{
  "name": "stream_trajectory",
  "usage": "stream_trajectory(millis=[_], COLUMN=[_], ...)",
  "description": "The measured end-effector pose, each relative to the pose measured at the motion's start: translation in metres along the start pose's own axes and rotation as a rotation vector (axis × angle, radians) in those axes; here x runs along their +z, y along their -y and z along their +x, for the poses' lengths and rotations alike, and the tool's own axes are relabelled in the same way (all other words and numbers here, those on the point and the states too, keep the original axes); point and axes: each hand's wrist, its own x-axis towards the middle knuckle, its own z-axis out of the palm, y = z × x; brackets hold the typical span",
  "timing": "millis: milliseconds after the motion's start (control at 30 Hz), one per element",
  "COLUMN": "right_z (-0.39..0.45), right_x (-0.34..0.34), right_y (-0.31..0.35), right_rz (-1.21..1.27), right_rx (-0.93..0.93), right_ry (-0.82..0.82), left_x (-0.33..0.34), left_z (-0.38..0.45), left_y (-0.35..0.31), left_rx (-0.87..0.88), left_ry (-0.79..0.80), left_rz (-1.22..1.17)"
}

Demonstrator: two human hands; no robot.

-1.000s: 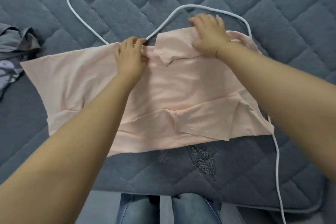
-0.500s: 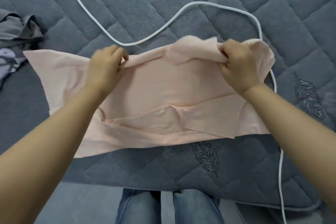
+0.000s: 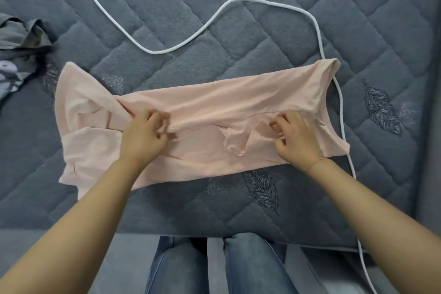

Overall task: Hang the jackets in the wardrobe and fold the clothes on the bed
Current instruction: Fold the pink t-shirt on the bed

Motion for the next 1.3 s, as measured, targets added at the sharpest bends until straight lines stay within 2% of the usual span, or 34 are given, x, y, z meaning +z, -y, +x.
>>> stream_trajectory(millis=[133,200,267,367,533,600,667,733,833,933,1067,1200,1300], right_z=[0.012,0.024,0.038,0.06,0.088,0.096,0.104,0.109,0.108,0.095,0.087,0.1,0.113], right_x=[0.003,0.009,0.019,0.041,0.079,0.092,0.102,0.106,0.107,0.107,0.111,0.117,0.122], right_y=[0.042,0.068,0.097,0.143,0.209,0.227,0.244,0.258,0.268,0.271,0.271,0.273,0.278], right_rz=[0.06,0.071,0.07,0.064,0.039,0.02,-0.031,-0.023,0.121,0.184,0.165,0.126,0.18], right_rx=[-0.036,-0.087,-0.153,-0.254,-0.292,-0.266,-0.243,-0.239,-0.231,-0.249,-0.219,-0.178,-0.114], right_ry=[-0.047,0.0,0.044,0.094,0.124,0.131,0.115,0.06,-0.062,-0.135,-0.083,-0.002,0.024], left_x=[-0.019,-0.034,-0.046,-0.059,-0.069,-0.071,-0.075,-0.081,-0.089,-0.082,-0.072,-0.077,-0.081], left_z=[0.01,0.021,0.036,0.063,0.09,0.092,0.088,0.075,0.031,-0.018,-0.011,0.047,0.075], left_y=[0.014,0.03,0.049,0.078,0.129,0.139,0.148,0.156,0.16,0.163,0.184,0.197,0.196], left_rx=[-0.262,-0.385,-0.473,-0.577,-0.638,-0.621,-0.573,-0.533,-0.459,-0.499,-0.534,-0.406,-0.325], left_ry=[-0.205,-0.308,-0.343,-0.318,-0.151,-0.106,-0.11,-0.206,-0.439,-0.486,-0.392,-0.268,-0.102], left_rz=[-0.139,-0.206,-0.288,-0.309,-0.252,-0.268,-0.408,-0.624,-0.814,-0.958,-0.922,-0.801,-0.762])
